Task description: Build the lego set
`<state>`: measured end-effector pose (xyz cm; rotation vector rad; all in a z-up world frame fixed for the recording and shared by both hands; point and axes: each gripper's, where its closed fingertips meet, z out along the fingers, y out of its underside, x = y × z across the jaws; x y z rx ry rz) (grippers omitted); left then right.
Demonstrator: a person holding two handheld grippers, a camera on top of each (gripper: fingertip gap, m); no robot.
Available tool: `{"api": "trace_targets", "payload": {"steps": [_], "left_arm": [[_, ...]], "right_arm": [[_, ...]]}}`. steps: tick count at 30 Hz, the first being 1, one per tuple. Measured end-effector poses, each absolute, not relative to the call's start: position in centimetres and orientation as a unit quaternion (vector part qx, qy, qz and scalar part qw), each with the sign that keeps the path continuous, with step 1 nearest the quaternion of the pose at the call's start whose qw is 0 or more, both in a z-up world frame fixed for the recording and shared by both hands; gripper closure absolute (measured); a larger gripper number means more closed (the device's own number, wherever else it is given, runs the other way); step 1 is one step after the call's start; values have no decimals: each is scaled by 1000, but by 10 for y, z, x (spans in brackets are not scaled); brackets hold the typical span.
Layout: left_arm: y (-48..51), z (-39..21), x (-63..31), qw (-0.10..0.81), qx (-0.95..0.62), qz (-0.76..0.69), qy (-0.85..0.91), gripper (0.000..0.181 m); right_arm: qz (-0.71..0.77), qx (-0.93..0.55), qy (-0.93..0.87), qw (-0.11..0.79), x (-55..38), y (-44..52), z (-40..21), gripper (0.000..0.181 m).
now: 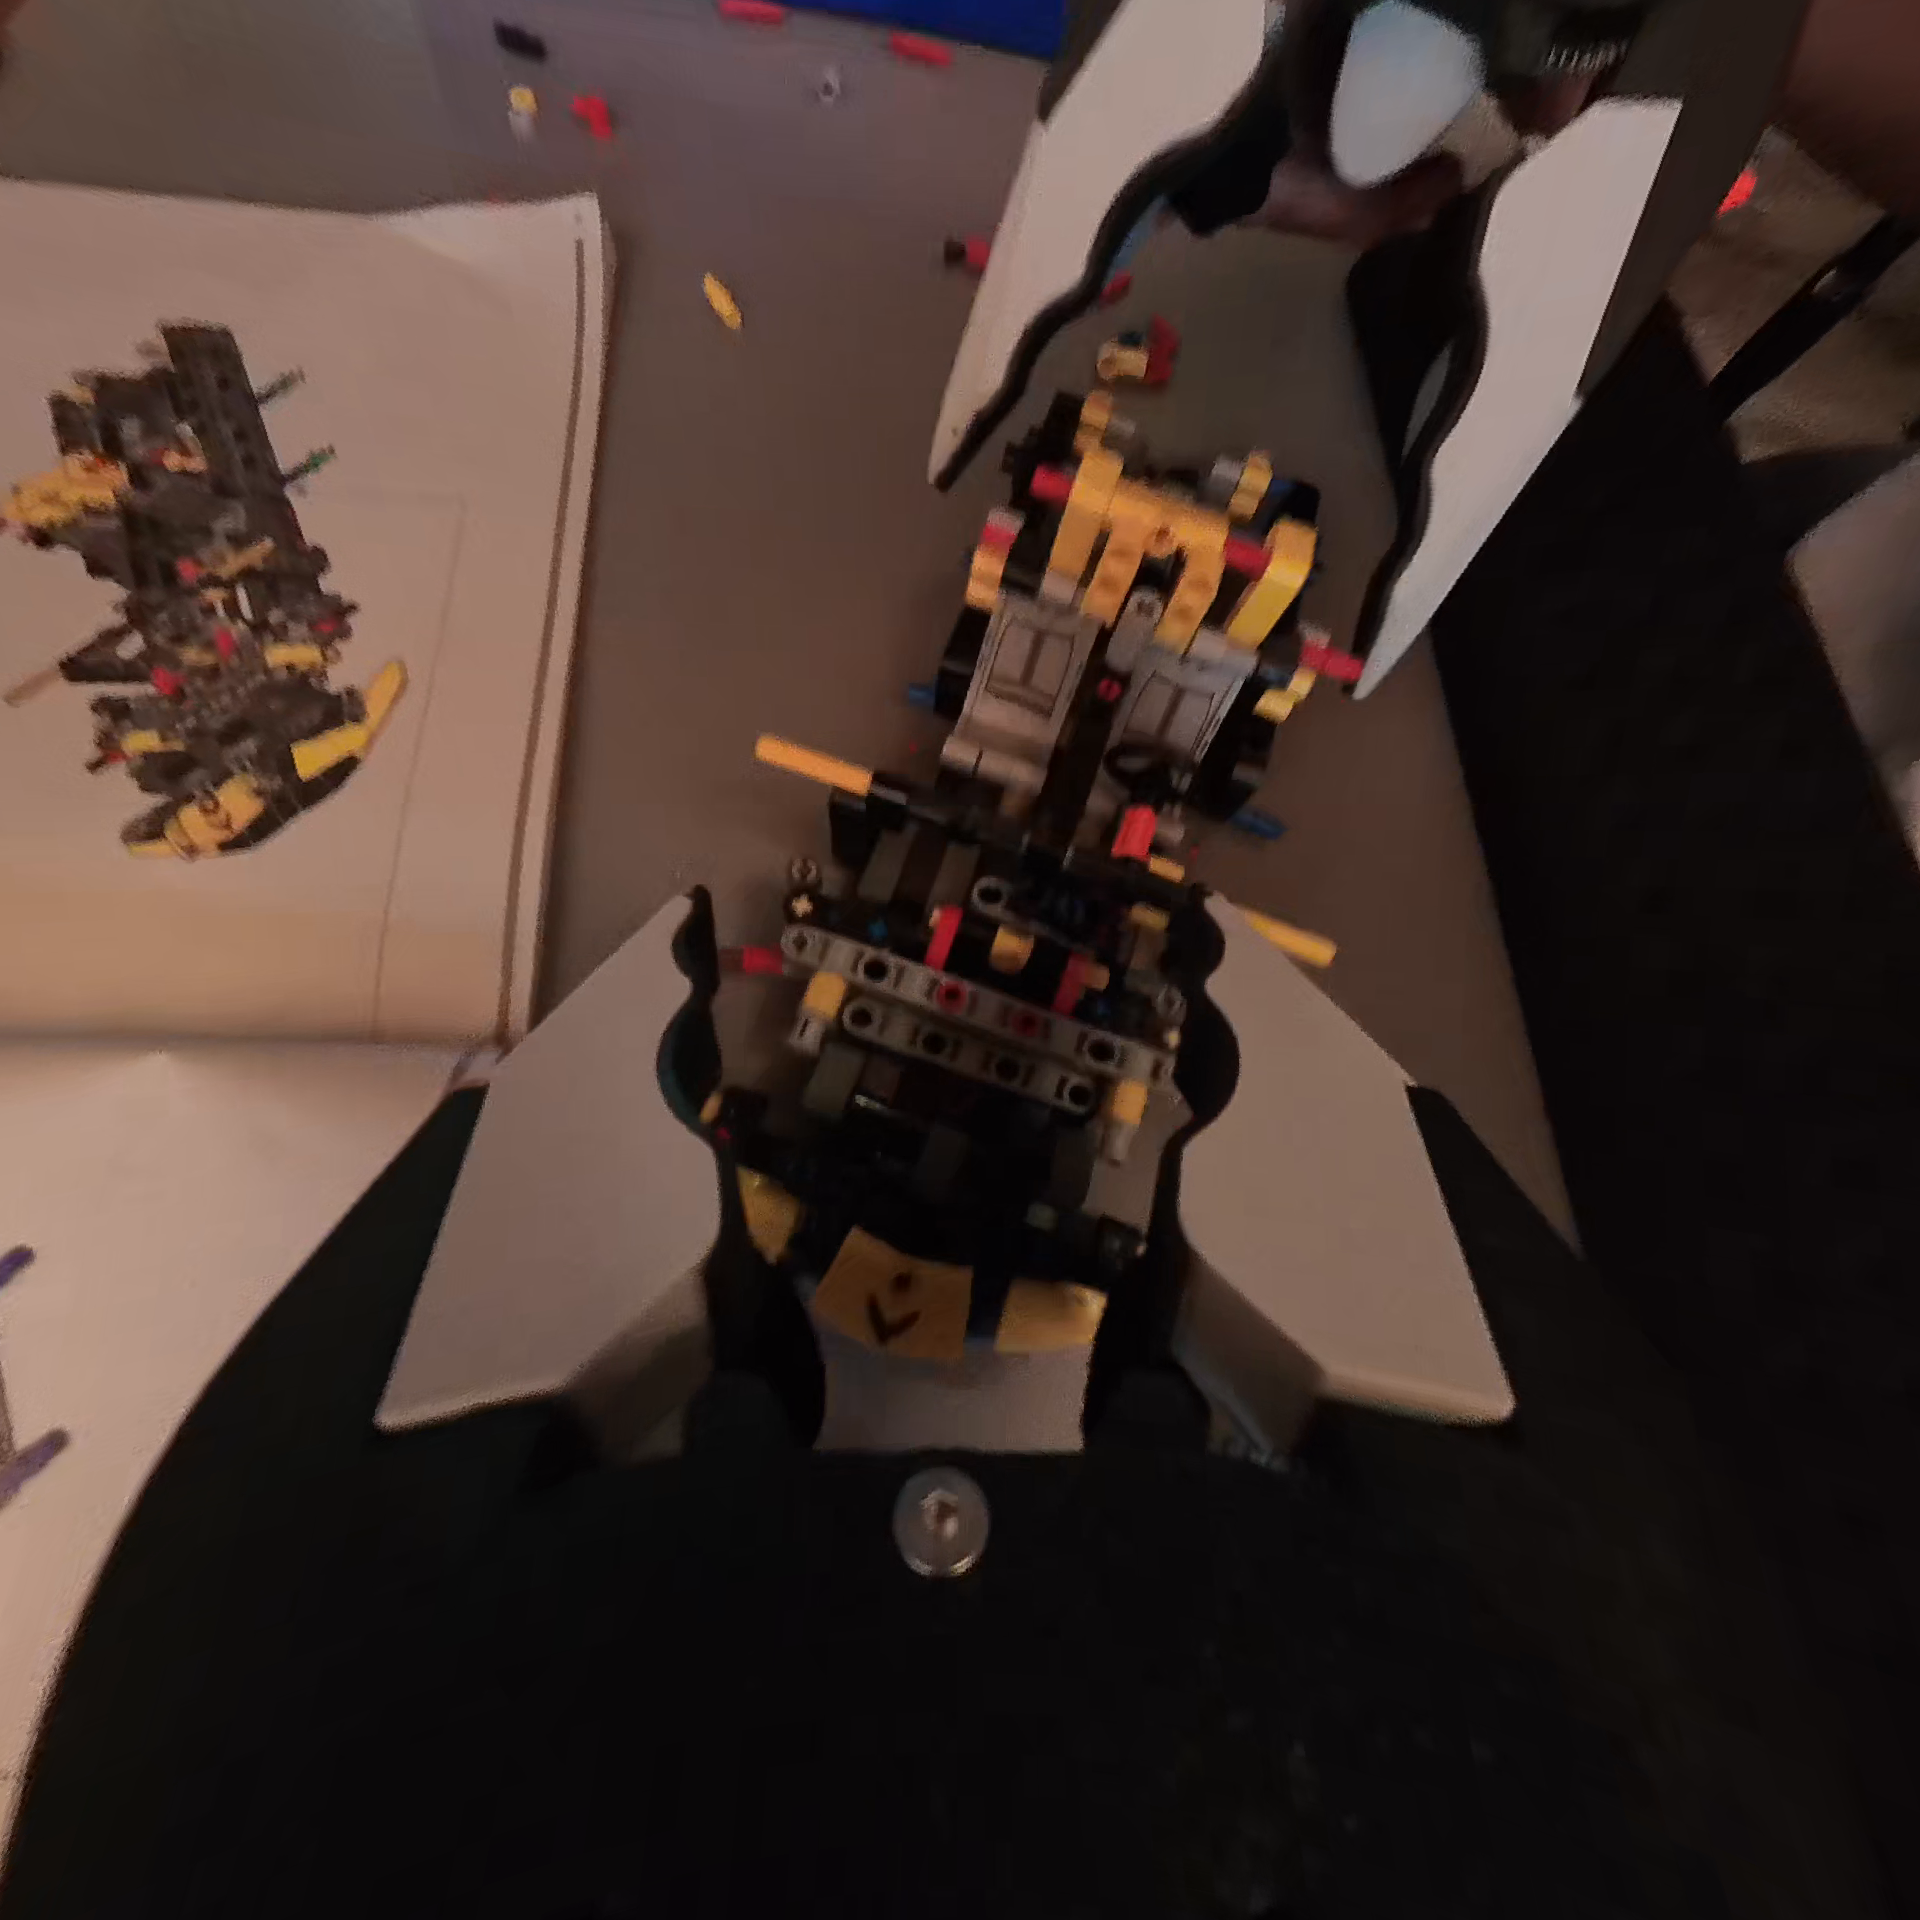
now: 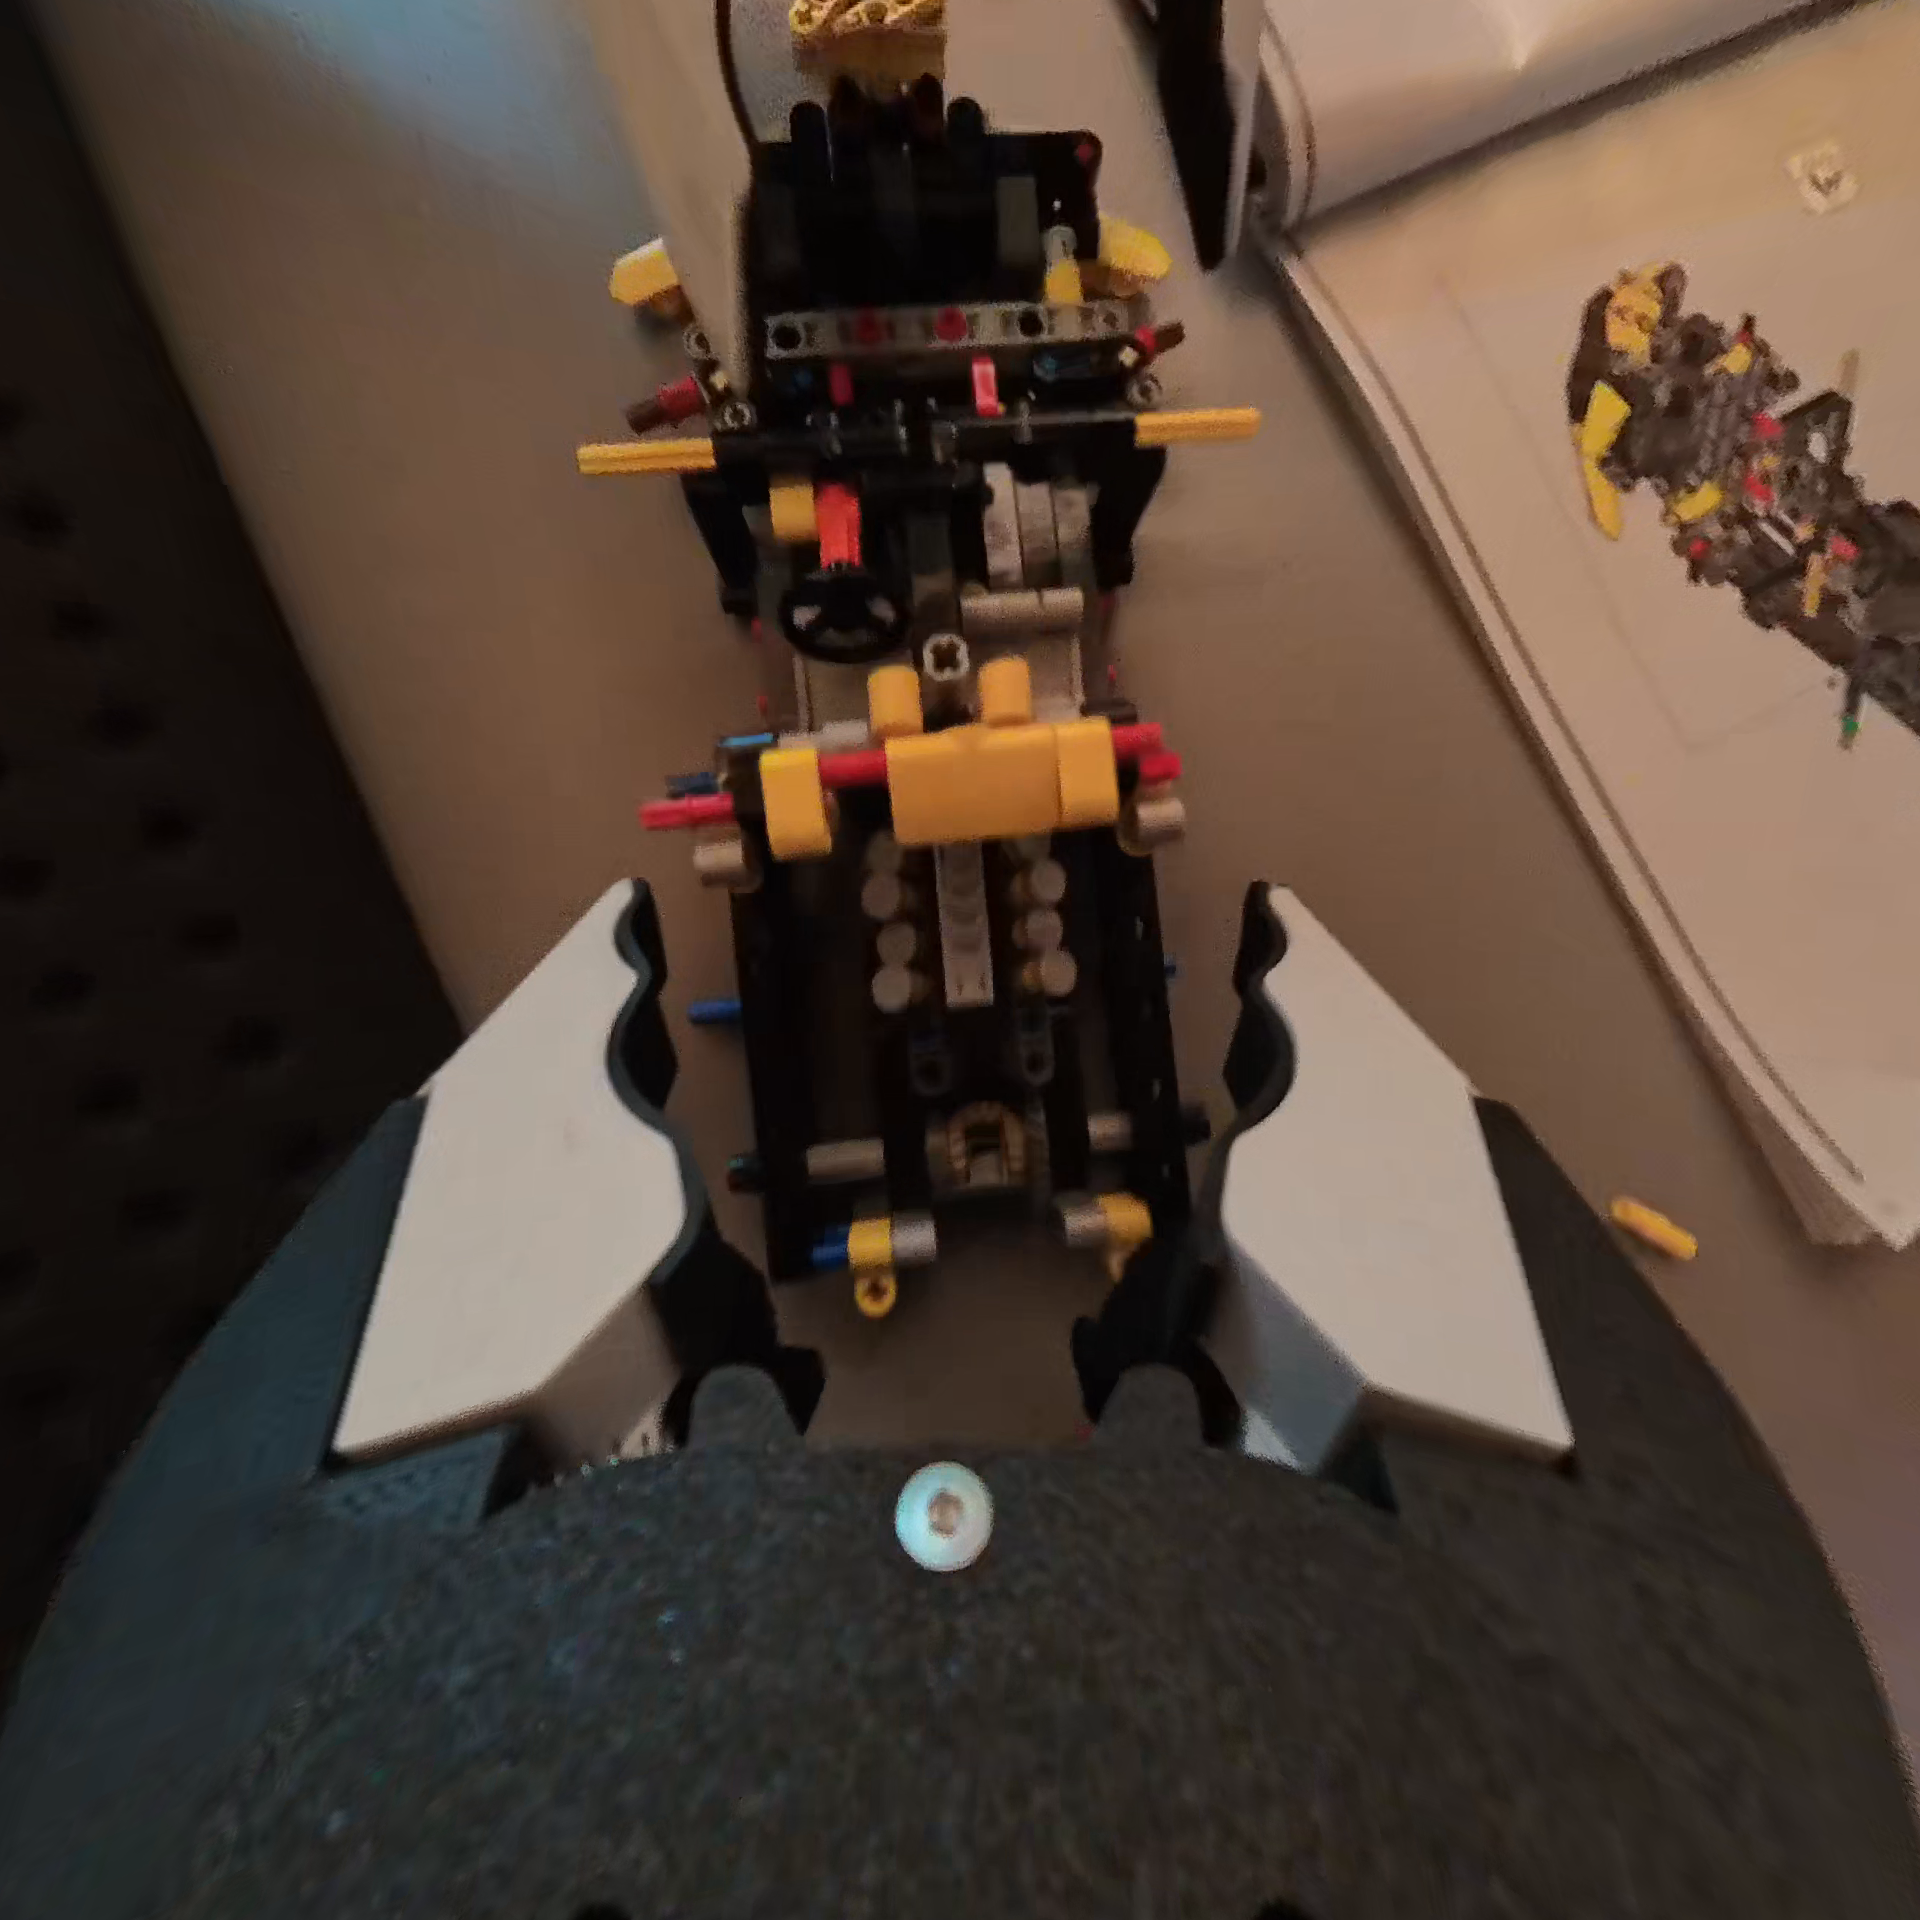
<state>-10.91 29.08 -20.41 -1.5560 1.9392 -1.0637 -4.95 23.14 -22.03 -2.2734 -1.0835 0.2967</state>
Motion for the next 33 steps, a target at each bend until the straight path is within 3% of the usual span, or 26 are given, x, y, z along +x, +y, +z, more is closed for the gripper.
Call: {"api": "trace_targets", "payload": {"steps": [7,22,33], "left_arm": [[298,-220,-114,202,-575,-395,687,97],[297,-229,-114,209,-574,-401,683,98],[295,-230,-114,204,-572,-399,687,100]], "right_arm": [[124,-853,-424,277,-68,242,-227,77],[50,-835,-401,374,-67,245,-229,86],[39,-834,-387,391,-65,244,-228,91]]}}
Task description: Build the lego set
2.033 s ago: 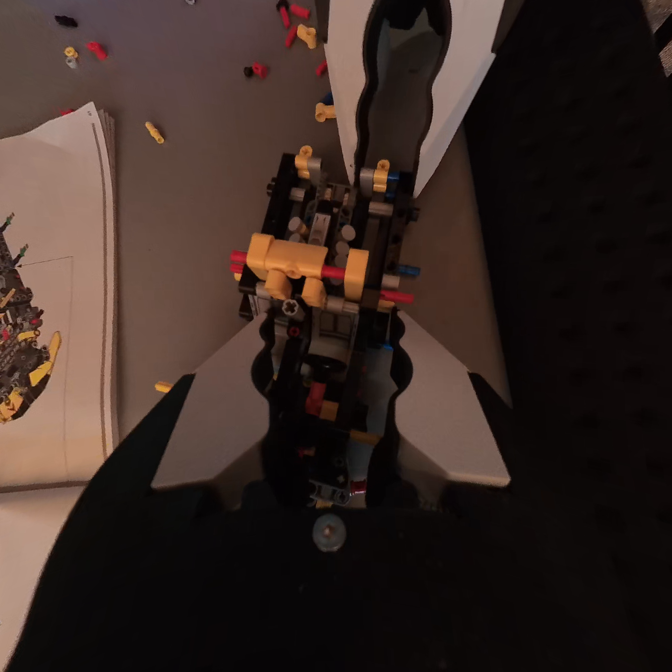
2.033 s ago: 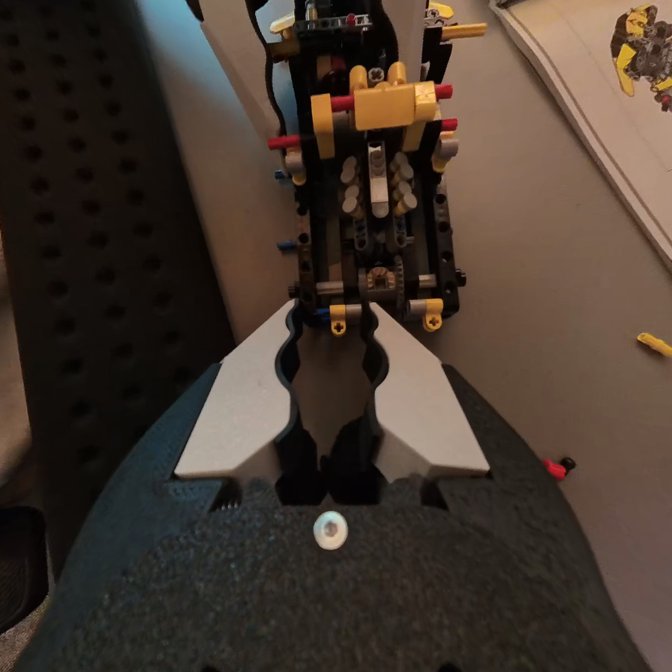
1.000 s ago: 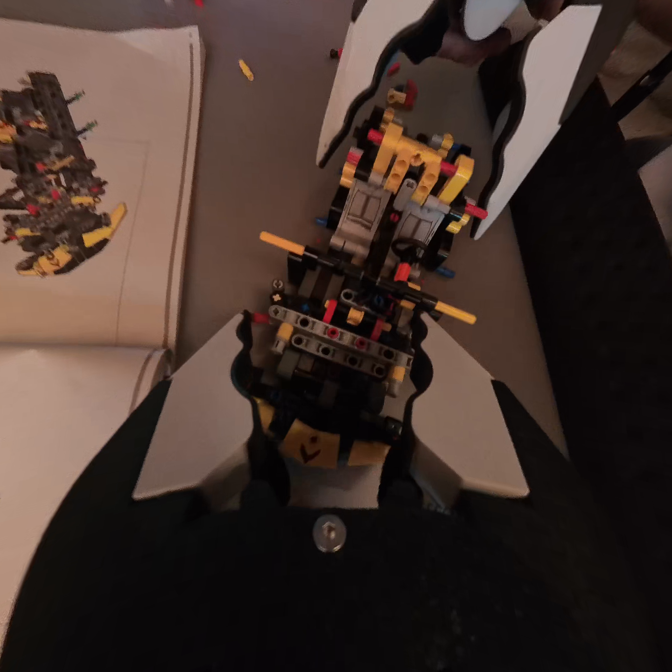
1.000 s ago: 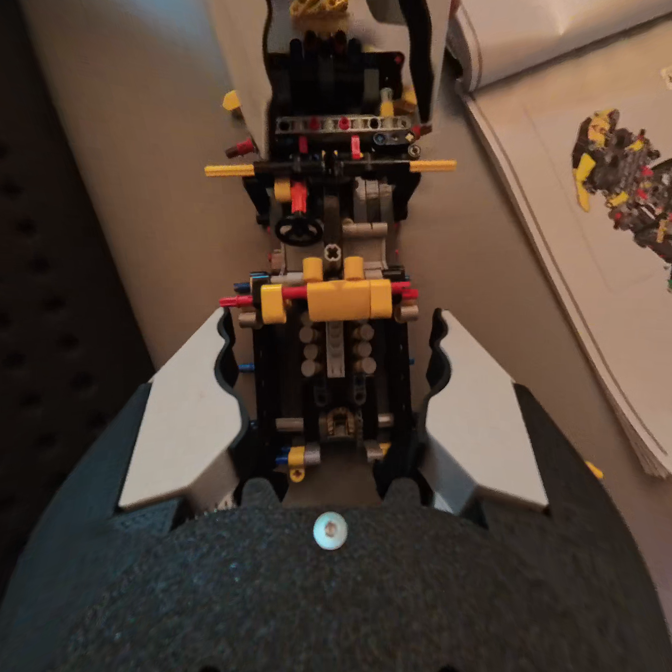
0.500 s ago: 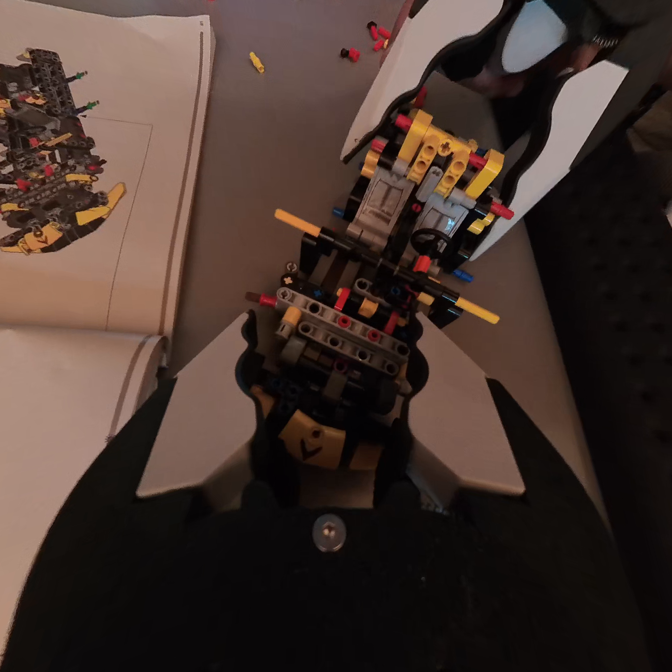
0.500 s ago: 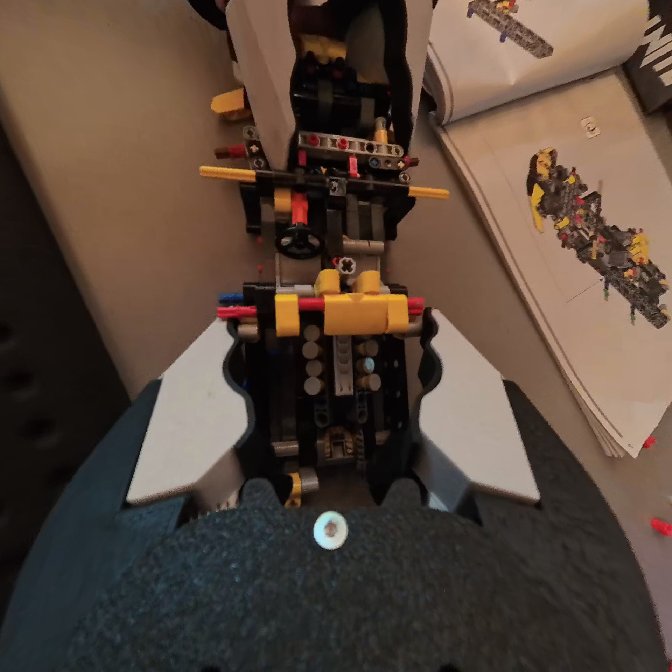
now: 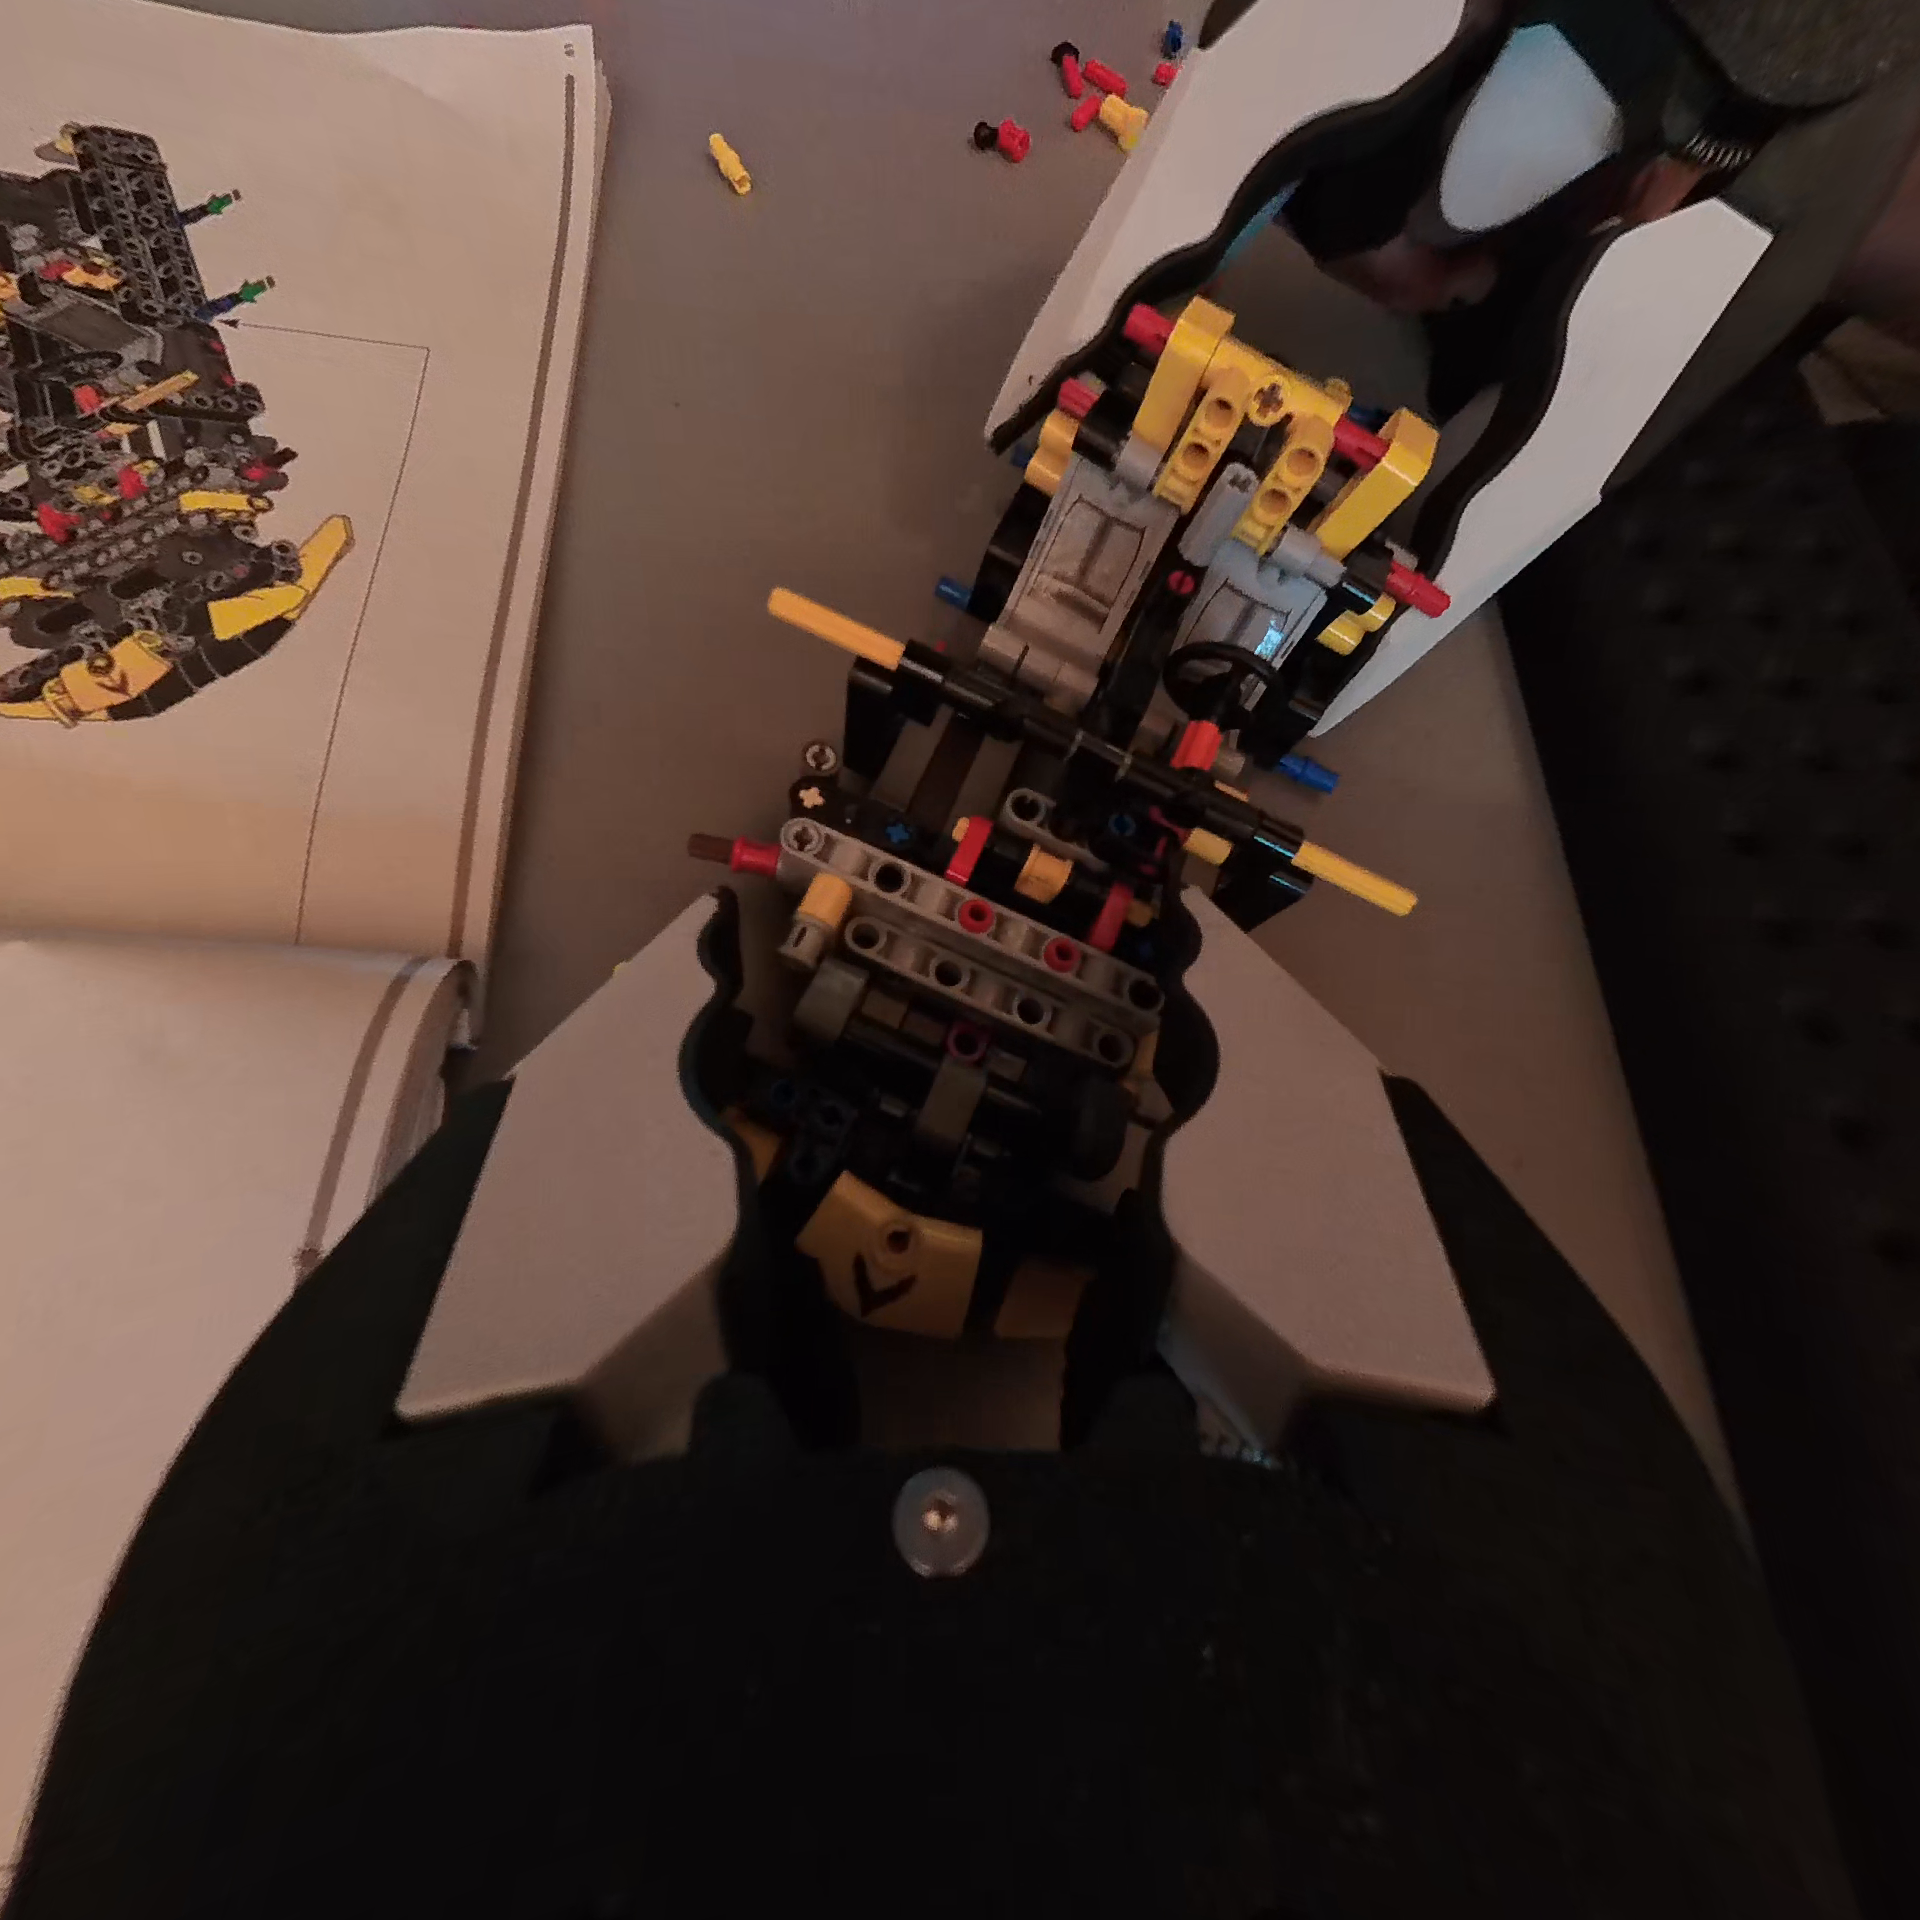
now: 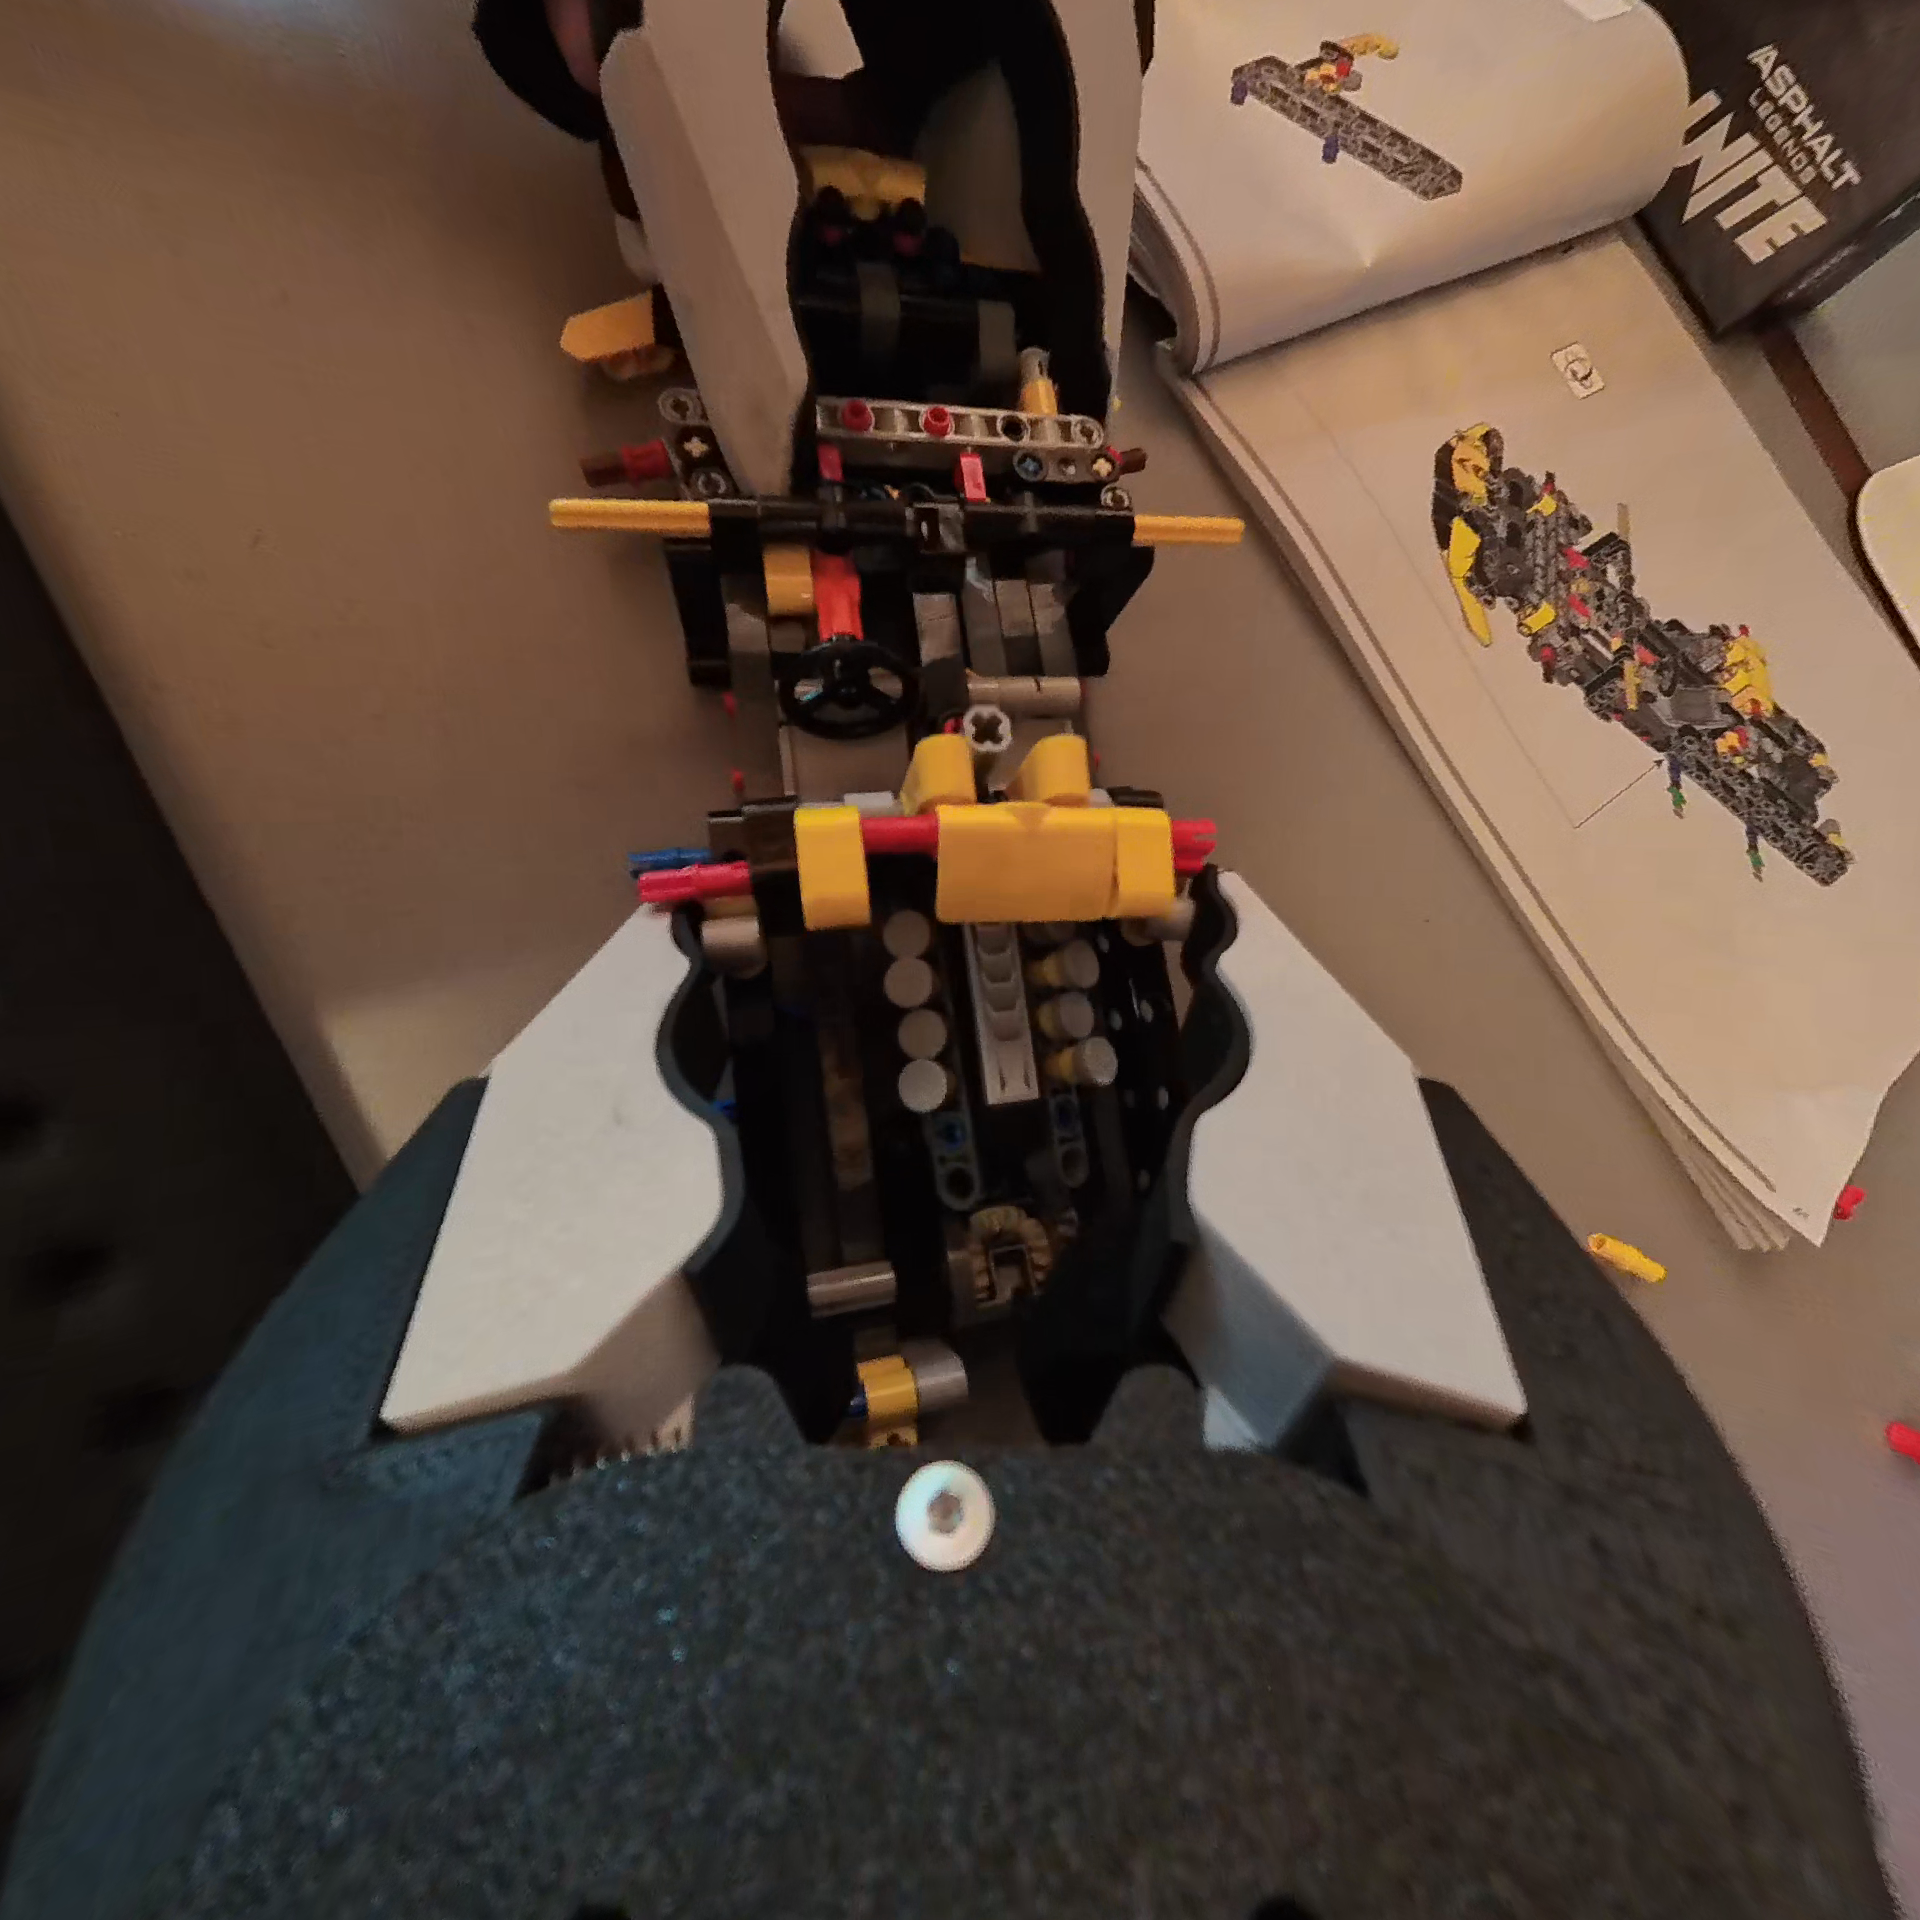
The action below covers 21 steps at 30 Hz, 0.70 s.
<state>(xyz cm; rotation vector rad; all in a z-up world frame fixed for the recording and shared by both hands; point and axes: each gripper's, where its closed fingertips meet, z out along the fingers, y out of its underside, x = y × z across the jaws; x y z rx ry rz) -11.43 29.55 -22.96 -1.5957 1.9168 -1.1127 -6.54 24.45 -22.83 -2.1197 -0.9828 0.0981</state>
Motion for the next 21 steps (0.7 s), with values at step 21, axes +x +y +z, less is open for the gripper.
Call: {"api": "trace_targets", "payload": {"steps": [21], "left_arm": [[297,-229,-112,205,-575,-402,682,100]], "right_arm": [[66,-848,-379,366,-55,235,-233,96]]}}
